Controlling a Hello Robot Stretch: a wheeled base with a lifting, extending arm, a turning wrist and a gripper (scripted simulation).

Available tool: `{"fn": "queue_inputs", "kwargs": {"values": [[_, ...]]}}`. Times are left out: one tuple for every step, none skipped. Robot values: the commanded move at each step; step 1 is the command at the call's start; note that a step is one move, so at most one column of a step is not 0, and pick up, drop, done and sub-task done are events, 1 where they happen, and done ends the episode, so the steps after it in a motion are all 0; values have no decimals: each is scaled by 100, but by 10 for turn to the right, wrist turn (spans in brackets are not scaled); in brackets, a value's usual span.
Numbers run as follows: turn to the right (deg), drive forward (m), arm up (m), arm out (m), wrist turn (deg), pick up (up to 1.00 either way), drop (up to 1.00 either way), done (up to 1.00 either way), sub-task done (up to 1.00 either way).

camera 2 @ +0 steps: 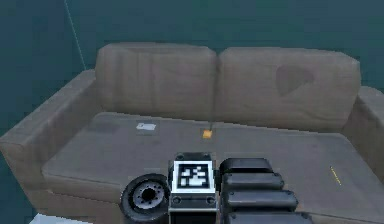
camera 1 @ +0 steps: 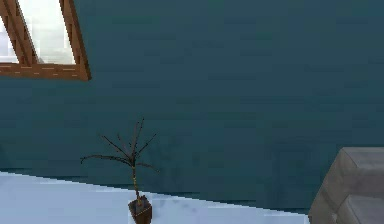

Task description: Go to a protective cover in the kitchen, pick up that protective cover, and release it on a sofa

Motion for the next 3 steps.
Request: {"fn": "queue_inputs", "kwargs": {"values": [[0,0,0,48,0,0,0,0,0],[0,0,0,0,450,0,0,0,0],[0,0,0,0,450,0,0,0,0]]}}
